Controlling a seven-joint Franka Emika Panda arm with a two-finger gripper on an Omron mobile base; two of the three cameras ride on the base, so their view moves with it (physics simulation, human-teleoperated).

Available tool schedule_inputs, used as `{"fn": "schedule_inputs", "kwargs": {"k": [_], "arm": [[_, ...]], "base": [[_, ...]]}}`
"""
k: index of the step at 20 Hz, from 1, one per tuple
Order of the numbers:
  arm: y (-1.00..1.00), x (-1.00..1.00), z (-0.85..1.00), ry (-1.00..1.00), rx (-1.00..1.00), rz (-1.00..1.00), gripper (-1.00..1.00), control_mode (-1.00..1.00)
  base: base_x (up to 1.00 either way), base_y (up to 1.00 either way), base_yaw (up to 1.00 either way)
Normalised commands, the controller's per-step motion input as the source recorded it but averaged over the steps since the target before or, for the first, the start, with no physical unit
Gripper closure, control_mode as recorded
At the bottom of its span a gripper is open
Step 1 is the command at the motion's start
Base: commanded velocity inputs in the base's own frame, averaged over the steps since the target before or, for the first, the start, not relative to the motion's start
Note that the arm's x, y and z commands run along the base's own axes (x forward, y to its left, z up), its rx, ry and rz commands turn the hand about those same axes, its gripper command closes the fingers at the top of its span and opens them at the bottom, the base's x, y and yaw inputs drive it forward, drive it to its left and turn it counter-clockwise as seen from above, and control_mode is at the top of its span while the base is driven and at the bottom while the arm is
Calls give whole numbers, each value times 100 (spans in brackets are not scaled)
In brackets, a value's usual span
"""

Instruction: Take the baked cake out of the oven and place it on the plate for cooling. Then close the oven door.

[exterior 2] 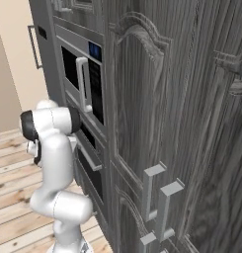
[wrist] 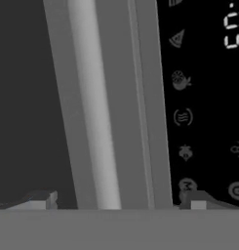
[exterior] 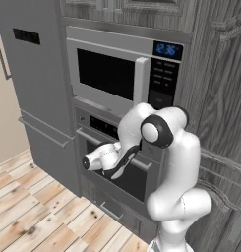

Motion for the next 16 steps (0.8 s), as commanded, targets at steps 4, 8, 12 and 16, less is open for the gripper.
{"fn": "schedule_inputs", "kwargs": {"k": [4, 8, 12, 16], "arm": [[-5, 37, -18, 0, -4, 0, -100, -100], [-19, 39, -14, 0, -2, 0, -100, -100], [-27, 36, -13, 0, -2, 0, -100, -100], [-25, 31, -18, 0, -2, 0, -100, -100]], "base": [[0, 0, 0], [0, 0, 0], [0, 0, 0], [0, 0, 0]]}}
